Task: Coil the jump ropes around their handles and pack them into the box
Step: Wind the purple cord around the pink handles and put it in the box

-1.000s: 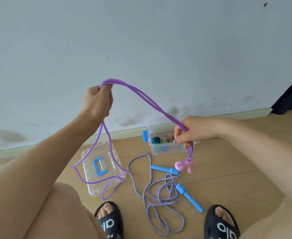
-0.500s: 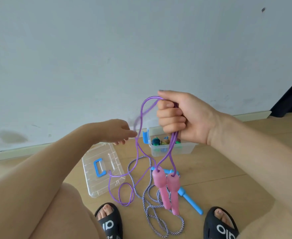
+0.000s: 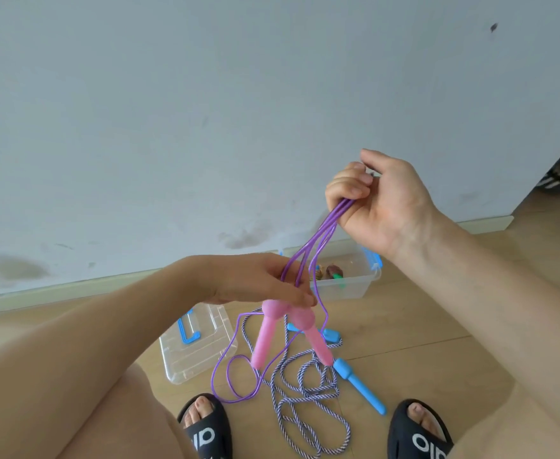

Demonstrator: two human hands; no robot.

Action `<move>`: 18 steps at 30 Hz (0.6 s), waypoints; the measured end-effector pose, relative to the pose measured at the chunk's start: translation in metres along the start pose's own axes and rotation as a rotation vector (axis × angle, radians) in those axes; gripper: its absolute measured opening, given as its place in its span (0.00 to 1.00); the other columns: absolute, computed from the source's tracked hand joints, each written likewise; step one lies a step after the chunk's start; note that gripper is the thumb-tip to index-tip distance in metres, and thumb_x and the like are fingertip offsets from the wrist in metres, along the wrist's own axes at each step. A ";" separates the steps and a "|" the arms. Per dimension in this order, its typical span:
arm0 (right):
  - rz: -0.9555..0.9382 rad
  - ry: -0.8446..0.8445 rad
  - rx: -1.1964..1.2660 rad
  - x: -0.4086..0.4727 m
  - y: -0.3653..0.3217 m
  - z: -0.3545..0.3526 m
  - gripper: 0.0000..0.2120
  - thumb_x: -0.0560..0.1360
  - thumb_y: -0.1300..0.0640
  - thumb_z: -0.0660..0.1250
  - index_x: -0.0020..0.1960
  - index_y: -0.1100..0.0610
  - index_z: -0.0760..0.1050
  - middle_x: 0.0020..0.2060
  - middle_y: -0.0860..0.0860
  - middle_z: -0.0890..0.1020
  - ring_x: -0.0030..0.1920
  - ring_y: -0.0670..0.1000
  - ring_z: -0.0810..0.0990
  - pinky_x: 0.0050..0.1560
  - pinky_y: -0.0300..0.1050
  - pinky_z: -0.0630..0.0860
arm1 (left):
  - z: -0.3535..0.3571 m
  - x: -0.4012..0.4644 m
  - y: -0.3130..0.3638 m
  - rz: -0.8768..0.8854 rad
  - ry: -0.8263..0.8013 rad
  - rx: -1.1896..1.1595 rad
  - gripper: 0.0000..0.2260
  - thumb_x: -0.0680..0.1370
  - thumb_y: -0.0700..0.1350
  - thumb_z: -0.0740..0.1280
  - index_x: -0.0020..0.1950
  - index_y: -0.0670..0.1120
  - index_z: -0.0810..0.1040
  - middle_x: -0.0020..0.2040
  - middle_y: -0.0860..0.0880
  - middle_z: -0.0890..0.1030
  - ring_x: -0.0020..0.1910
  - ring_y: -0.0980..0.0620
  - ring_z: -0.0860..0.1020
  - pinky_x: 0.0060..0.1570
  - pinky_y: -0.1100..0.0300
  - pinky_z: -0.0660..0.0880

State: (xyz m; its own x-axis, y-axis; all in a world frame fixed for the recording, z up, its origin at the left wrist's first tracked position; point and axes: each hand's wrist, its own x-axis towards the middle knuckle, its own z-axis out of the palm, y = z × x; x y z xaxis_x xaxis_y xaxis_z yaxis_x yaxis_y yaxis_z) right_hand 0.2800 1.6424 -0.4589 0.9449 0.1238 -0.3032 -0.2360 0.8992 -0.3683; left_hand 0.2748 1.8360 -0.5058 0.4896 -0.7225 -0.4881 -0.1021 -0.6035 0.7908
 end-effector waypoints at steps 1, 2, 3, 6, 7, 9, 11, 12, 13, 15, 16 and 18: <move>-0.040 0.048 -0.083 0.002 -0.004 -0.002 0.15 0.81 0.56 0.58 0.36 0.56 0.64 0.26 0.49 0.63 0.23 0.48 0.62 0.24 0.37 0.66 | 0.000 0.001 0.000 -0.016 0.020 -0.005 0.13 0.80 0.47 0.67 0.51 0.36 0.75 0.55 0.39 0.82 0.52 0.48 0.80 0.60 0.53 0.73; -0.072 0.111 -0.198 0.005 -0.009 -0.005 0.13 0.81 0.56 0.60 0.39 0.58 0.66 0.27 0.51 0.66 0.24 0.49 0.65 0.27 0.38 0.71 | 0.000 0.002 0.000 -0.036 0.035 -0.035 0.15 0.82 0.48 0.65 0.50 0.35 0.75 0.52 0.39 0.83 0.50 0.49 0.81 0.59 0.54 0.74; -0.076 0.178 -0.330 0.008 -0.014 -0.009 0.10 0.80 0.55 0.62 0.43 0.60 0.69 0.29 0.53 0.70 0.27 0.51 0.71 0.31 0.41 0.77 | -0.001 0.001 0.001 -0.058 0.054 -0.083 0.15 0.83 0.47 0.62 0.47 0.35 0.74 0.47 0.40 0.83 0.49 0.49 0.82 0.56 0.55 0.76; 0.124 0.294 -0.800 0.007 -0.027 -0.029 0.19 0.79 0.49 0.64 0.57 0.66 0.71 0.40 0.61 0.79 0.39 0.59 0.82 0.41 0.52 0.83 | -0.004 -0.003 0.002 -0.093 0.107 -0.217 0.15 0.85 0.47 0.57 0.40 0.42 0.68 0.39 0.43 0.77 0.51 0.42 0.85 0.49 0.60 0.78; 0.196 0.313 -1.027 0.004 -0.028 -0.033 0.21 0.80 0.46 0.63 0.56 0.65 0.72 0.40 0.61 0.80 0.40 0.59 0.83 0.42 0.52 0.83 | -0.005 -0.003 0.002 -0.089 0.125 -0.224 0.16 0.85 0.48 0.57 0.40 0.43 0.67 0.39 0.43 0.75 0.50 0.42 0.85 0.48 0.60 0.78; 0.190 0.346 -1.577 0.000 -0.023 -0.039 0.25 0.80 0.42 0.59 0.50 0.66 0.75 0.38 0.59 0.82 0.37 0.57 0.82 0.41 0.49 0.82 | -0.007 -0.003 0.001 -0.082 0.152 -0.201 0.17 0.85 0.48 0.57 0.38 0.43 0.68 0.39 0.42 0.74 0.47 0.42 0.85 0.48 0.59 0.77; -0.111 0.326 -2.044 0.003 -0.017 -0.042 0.23 0.79 0.42 0.60 0.48 0.63 0.78 0.38 0.54 0.84 0.39 0.55 0.82 0.43 0.46 0.79 | -0.007 -0.001 0.003 -0.096 0.159 -0.130 0.16 0.84 0.47 0.59 0.37 0.43 0.69 0.36 0.44 0.74 0.43 0.42 0.84 0.48 0.56 0.77; -0.312 0.272 -2.132 0.005 -0.013 -0.041 0.19 0.79 0.43 0.62 0.50 0.59 0.78 0.41 0.51 0.83 0.43 0.54 0.82 0.46 0.46 0.77 | -0.006 0.000 0.004 -0.105 0.156 -0.078 0.16 0.83 0.47 0.60 0.37 0.44 0.69 0.34 0.45 0.75 0.40 0.43 0.83 0.47 0.55 0.76; -0.442 0.181 -2.102 0.004 -0.007 -0.037 0.16 0.78 0.43 0.63 0.52 0.56 0.78 0.44 0.49 0.83 0.47 0.52 0.81 0.50 0.45 0.75 | -0.005 0.002 0.005 -0.110 0.150 -0.015 0.15 0.83 0.48 0.62 0.37 0.44 0.70 0.33 0.47 0.75 0.38 0.45 0.82 0.46 0.56 0.76; -0.371 -0.091 -1.908 0.000 0.009 -0.027 0.17 0.79 0.40 0.60 0.54 0.51 0.78 0.49 0.47 0.83 0.52 0.49 0.81 0.57 0.46 0.75 | -0.002 0.004 0.010 -0.093 0.139 0.094 0.15 0.82 0.49 0.63 0.37 0.44 0.71 0.30 0.49 0.75 0.35 0.48 0.80 0.45 0.53 0.77; -0.233 -0.213 -1.843 -0.002 0.018 -0.025 0.19 0.79 0.38 0.57 0.54 0.50 0.79 0.49 0.47 0.84 0.53 0.48 0.81 0.58 0.46 0.75 | 0.000 0.005 0.012 -0.073 0.137 0.098 0.15 0.81 0.48 0.64 0.37 0.44 0.72 0.30 0.49 0.75 0.35 0.48 0.80 0.46 0.52 0.78; 0.023 -0.360 -1.850 -0.009 0.031 -0.026 0.24 0.81 0.36 0.51 0.51 0.52 0.79 0.46 0.46 0.85 0.47 0.49 0.83 0.55 0.47 0.76 | 0.001 0.003 0.020 -0.031 0.125 0.002 0.12 0.82 0.45 0.64 0.40 0.42 0.76 0.30 0.49 0.74 0.35 0.46 0.78 0.43 0.55 0.79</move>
State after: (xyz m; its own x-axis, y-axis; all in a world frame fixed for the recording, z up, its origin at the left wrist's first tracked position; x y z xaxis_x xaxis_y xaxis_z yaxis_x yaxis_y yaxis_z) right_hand 0.2586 1.6582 -0.4909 0.8766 0.4185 -0.2376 0.0696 -0.5988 -0.7979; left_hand 0.2733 1.8219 -0.4920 0.5965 -0.6559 -0.4626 -0.0869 -0.6258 0.7751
